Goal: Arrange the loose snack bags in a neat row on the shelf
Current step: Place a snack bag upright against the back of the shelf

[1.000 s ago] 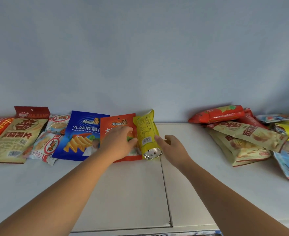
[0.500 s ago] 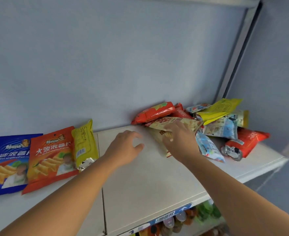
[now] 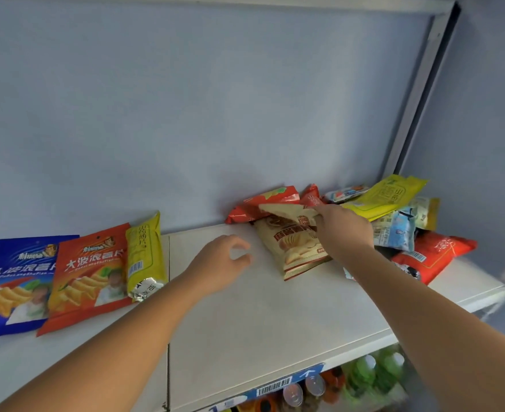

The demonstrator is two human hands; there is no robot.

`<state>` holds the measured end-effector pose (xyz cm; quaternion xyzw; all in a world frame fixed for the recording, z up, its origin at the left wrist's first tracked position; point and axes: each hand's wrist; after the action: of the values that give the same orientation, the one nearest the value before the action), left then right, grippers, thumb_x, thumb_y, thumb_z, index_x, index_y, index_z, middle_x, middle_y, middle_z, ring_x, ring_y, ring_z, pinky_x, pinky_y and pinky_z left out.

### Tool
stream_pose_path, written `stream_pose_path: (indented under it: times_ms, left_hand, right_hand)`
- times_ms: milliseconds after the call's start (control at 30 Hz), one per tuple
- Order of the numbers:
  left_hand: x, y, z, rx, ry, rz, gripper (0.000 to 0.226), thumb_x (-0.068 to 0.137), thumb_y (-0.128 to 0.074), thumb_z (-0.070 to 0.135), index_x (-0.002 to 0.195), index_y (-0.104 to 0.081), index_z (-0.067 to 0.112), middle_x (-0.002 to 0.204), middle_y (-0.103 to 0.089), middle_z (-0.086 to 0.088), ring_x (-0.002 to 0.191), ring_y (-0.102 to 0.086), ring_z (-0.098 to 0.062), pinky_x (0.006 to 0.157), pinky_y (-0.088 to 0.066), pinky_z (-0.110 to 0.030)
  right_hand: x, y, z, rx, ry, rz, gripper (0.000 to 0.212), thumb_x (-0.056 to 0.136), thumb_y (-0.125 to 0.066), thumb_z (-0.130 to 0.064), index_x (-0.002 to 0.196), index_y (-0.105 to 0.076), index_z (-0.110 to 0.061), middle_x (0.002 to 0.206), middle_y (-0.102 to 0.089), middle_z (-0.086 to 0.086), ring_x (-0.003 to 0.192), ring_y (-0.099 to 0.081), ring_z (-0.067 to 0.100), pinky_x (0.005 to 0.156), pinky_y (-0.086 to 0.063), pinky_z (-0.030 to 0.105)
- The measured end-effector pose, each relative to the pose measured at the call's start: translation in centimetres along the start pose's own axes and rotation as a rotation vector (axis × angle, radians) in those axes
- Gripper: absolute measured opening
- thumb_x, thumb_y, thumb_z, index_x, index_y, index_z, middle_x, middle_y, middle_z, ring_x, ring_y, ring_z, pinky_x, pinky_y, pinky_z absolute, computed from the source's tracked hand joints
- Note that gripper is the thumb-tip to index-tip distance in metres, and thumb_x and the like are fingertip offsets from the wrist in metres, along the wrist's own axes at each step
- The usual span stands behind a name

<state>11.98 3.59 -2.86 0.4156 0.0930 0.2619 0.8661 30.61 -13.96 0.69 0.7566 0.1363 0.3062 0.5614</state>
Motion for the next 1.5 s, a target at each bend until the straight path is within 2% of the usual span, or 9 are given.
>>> stream_pose_path:
  times_ms: [200, 400, 533, 667, 833, 1000, 1133, 1267, 1500]
  left_hand:
    - [0.8, 1.4, 2.0, -0.494, 0.086, 0.066, 0.031, 0.090, -0.073, 0.037, 0.118, -0.067, 0.024, 0.118, -0.070, 0.010, 0.113, -0.064, -0.007, 0.090, -0.048, -0.023]
    - [0.1, 3.2, 4.2, -1.020, 0.080, -0.133, 0.046, 0.082, -0.073, 0.048, 0.119, -0.067, 0.022, 0.114, -0.075, 0.002, 0.109, -0.070, -0.020, 0.101, -0.052, -0.044]
    - [-0.7, 4.0, 4.5, -1.067, 0.094, -0.099, 0.048, 0.084, -0.074, 0.035, 0.127, -0.066, 0.015, 0.117, -0.076, -0.006, 0.110, -0.072, -0.026, 0.095, -0.055, -0.052]
    - [-1.1, 4.2, 3.4, -1.023, 0.132, -0.004, 0.037, 0.087, -0.073, 0.030, 0.121, -0.069, 0.016, 0.113, -0.078, -0.005, 0.109, -0.072, -0.027, 0.096, -0.055, -0.054]
    - [-1.4, 4.4, 3.0, -0.769, 0.079, 0.256, 0.017, 0.089, -0.076, 0.030, 0.105, -0.074, 0.026, 0.099, -0.080, 0.010, 0.093, -0.076, -0.008, 0.088, -0.059, -0.038]
    - [-2.6, 4.3, 4.5, -0.786, -0.019, 0.183, 0.039, 0.089, -0.065, 0.052, 0.117, -0.070, 0.026, 0.106, -0.078, 0.006, 0.098, -0.076, -0.018, 0.080, -0.063, -0.045]
    - [-3.5, 4.1, 3.7, -0.592, -0.042, 0.230, 0.043, 0.091, -0.058, 0.061, 0.123, -0.063, 0.033, 0.120, -0.069, 0.014, 0.110, -0.069, -0.010, 0.088, -0.058, -0.035]
    - [-4.2, 4.4, 1.4, -0.504, 0.099, 0.364, 0.061, 0.087, -0.074, 0.042, 0.139, -0.046, 0.029, 0.130, -0.056, 0.013, 0.116, -0.058, -0.004, 0.092, -0.052, -0.026]
    - [-9.5, 6.5, -3.0, -0.637, 0.280, 0.502, 0.057, 0.078, -0.085, 0.033, 0.127, -0.057, 0.028, 0.117, -0.073, 0.010, 0.110, -0.069, -0.008, 0.092, -0.060, -0.040]
  right_hand:
    - [-1.5, 4.0, -0.1, 0.658, -0.037, 0.071, 0.037, 0.105, -0.047, -0.026, 0.069, -0.052, -0.024, 0.059, -0.058, -0.006, 0.058, -0.055, 0.017, 0.050, -0.038, 0.026]
    - [-3.8, 3.4, -2.8, 1.418, -0.222, -0.320, 0.031, 0.105, -0.056, -0.023, 0.086, -0.080, -0.022, 0.081, -0.078, -0.002, 0.070, -0.072, 0.016, 0.069, -0.056, 0.033]
    - [-5.1, 0.8, -4.5, 1.429, -0.256, -0.419, 0.021, 0.104, -0.058, -0.023, 0.103, -0.078, -0.017, 0.104, -0.080, 0.009, 0.098, -0.076, 0.034, 0.093, -0.059, 0.052]
    - [-5.9, -0.4, -5.9, 1.355, -0.200, -0.362, 0.022, 0.105, -0.057, -0.028, 0.100, -0.076, -0.020, 0.098, -0.081, 0.004, 0.098, -0.076, 0.032, 0.091, -0.060, 0.049]
    - [-7.4, -2.2, -7.6, 0.944, 0.059, 0.105, 0.025, 0.094, -0.070, -0.034, 0.115, -0.061, -0.026, 0.109, -0.064, -0.010, 0.105, -0.061, 0.011, 0.091, -0.055, 0.037]
    - [-7.8, -2.4, -10.2, 1.174, 0.198, -0.315, 0.071, 0.083, -0.085, -0.029, 0.142, -0.045, -0.027, 0.129, -0.063, -0.013, 0.119, -0.064, 0.001, 0.090, -0.055, 0.018]
    - [-6.6, -2.4, -10.2, 1.377, 0.062, -0.273, 0.041, 0.090, -0.075, -0.012, 0.128, -0.063, -0.024, 0.115, -0.076, 0.003, 0.107, -0.075, 0.022, 0.090, -0.062, 0.049]
    - [-6.9, -1.8, -10.2, 1.593, 0.027, -0.560, 0.037, 0.093, -0.068, 0.001, 0.123, -0.068, -0.020, 0.115, -0.079, 0.007, 0.107, -0.076, 0.030, 0.099, -0.057, 0.051]
    - [-8.6, -4.6, -15.6, 1.676, 0.029, -0.961, 0.036, 0.092, -0.066, 0.002, 0.128, -0.065, -0.001, 0.119, -0.075, 0.020, 0.110, -0.073, 0.041, 0.104, -0.053, 0.056]
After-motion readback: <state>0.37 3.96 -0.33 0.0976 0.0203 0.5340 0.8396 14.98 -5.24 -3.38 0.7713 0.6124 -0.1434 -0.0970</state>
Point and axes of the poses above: each hand's wrist, its own x-axis towards the middle knuckle, its own y-axis out of the back of the hand, z = x × y
